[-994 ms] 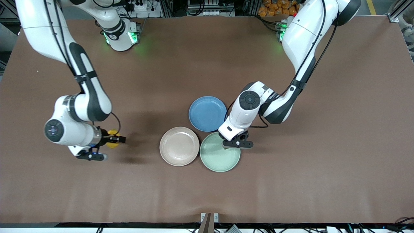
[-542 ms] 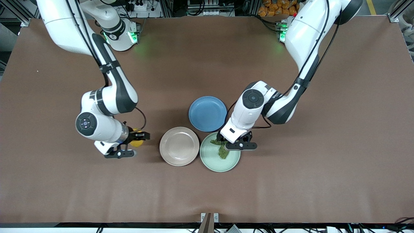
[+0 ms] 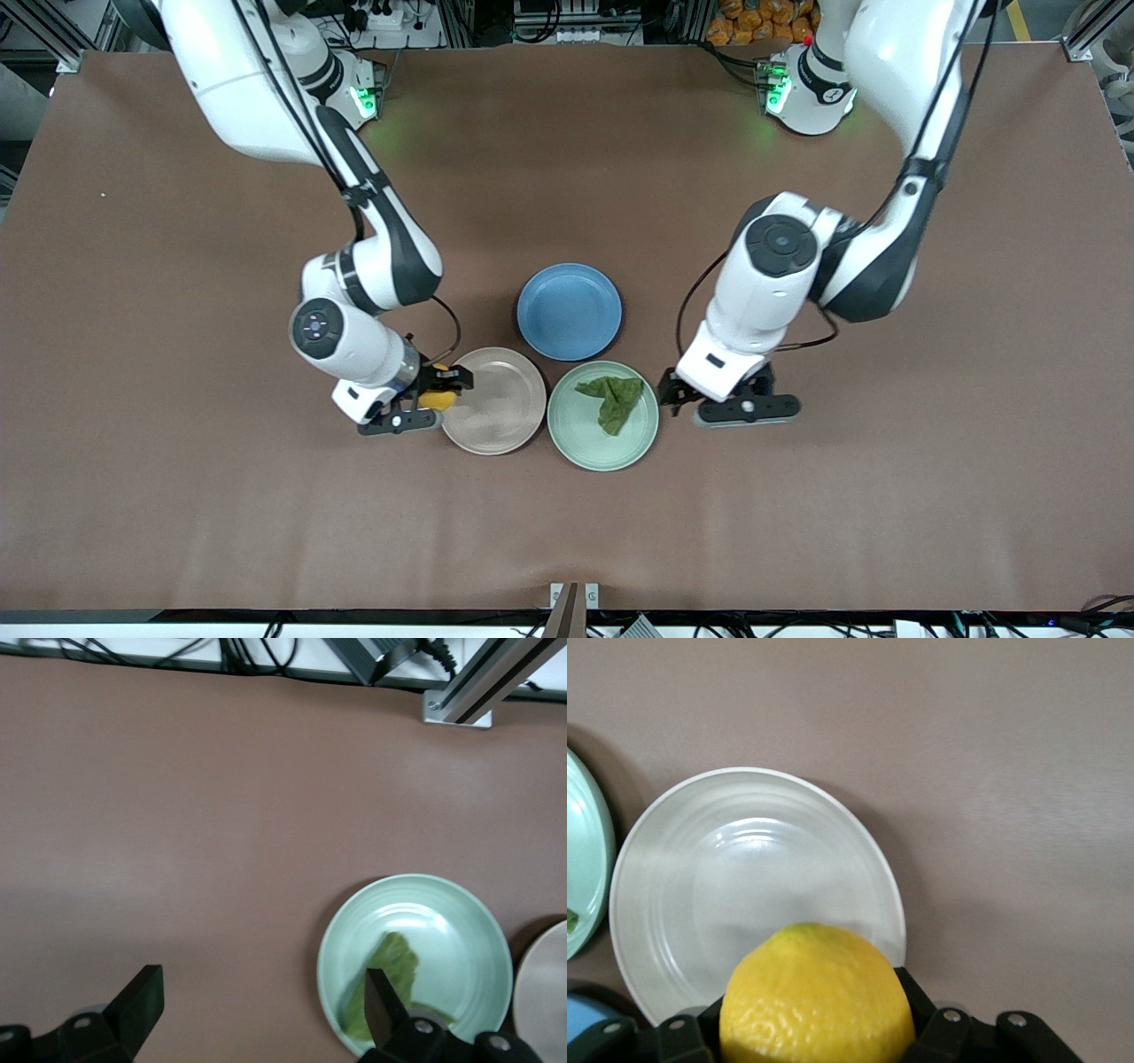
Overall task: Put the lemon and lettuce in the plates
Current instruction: 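Release the lettuce onto the green plate while the right gripper carries the lemon, then lower the lemon onto the beige plate and open the right gripper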
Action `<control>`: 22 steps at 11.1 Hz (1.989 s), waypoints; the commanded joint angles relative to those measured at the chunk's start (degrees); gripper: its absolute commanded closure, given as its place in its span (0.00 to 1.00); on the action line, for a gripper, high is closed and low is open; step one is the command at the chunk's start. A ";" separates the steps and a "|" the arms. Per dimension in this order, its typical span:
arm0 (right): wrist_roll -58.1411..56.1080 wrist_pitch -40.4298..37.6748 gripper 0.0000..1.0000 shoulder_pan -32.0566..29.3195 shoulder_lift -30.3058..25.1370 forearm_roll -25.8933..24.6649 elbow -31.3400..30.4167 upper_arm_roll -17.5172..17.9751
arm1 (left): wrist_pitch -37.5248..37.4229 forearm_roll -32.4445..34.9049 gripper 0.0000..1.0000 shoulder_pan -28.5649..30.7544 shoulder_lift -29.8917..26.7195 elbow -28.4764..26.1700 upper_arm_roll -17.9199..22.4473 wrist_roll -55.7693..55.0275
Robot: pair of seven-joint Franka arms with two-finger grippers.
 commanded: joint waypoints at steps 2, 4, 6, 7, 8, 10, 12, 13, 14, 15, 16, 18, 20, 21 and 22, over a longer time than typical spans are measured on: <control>4.10 5.71 0.44 2.68 3.59 1.48 2.26 -0.24 | -6.98 1.07 0.00 3.37 -5.70 -1.91 -0.38 3.92; 5.25 8.00 0.44 3.92 5.00 1.48 2.61 -0.24 | -9.61 0.98 0.00 5.49 -7.63 -1.91 -0.47 5.23; 6.48 9.32 0.43 5.23 5.70 1.48 2.70 -0.24 | -11.47 -0.32 0.00 7.60 -9.22 -1.91 -0.65 6.47; 9.27 10.46 0.38 5.59 5.97 1.48 2.70 -0.24 | -11.56 -1.29 0.00 7.69 -9.66 -1.91 -0.56 7.51; 10.17 10.73 0.33 5.77 6.32 1.31 2.70 -0.32 | -11.65 -1.30 0.00 7.70 -10.10 -1.91 -0.56 8.13; 10.09 10.74 0.00 5.68 6.76 1.05 2.70 -0.33 | -13.57 -1.48 0.00 7.78 -11.50 -1.74 -0.30 8.40; 8.95 10.56 0.00 5.07 6.67 0.69 3.58 -0.33 | -16.56 -1.65 0.00 9.88 -13.78 -1.74 -0.64 9.71; 8.86 10.13 0.00 4.72 6.59 0.87 4.02 -0.41 | -18.05 -1.92 0.00 10.24 -14.92 -1.74 -0.65 11.64; 8.86 9.86 0.00 4.37 6.50 1.04 4.72 -0.33 | -20.93 -3.40 0.00 10.51 -16.33 -1.74 -0.65 12.96; 8.95 9.16 0.00 4.19 6.41 1.13 5.25 -0.33 | -22.18 -5.24 0.00 10.68 -17.39 -1.65 -0.30 13.15; 8.95 6.81 0.00 3.84 6.06 1.22 6.12 -0.33 | -22.98 -7.00 0.00 12.25 -18.35 -1.65 -0.38 14.37; 9.03 -1.52 0.00 3.48 5.54 1.05 9.89 -0.59 | -24.56 -9.03 0.00 13.23 -19.76 -1.74 -0.47 16.84; 8.86 -10.49 0.00 1.39 5.10 0.34 13.93 -0.85 | -28.42 -8.95 0.00 13.32 -21.25 -1.74 -0.12 17.71; 8.77 -13.66 0.00 0.33 4.92 -0.01 14.56 -0.94 | -29.48 -8.95 0.00 14.19 -22.22 -1.65 -0.03 20.42; 8.51 -16.39 0.00 -0.90 4.31 -1.58 14.83 -0.85 | -30.62 -9.04 0.00 14.90 -23.10 -1.65 -0.03 23.84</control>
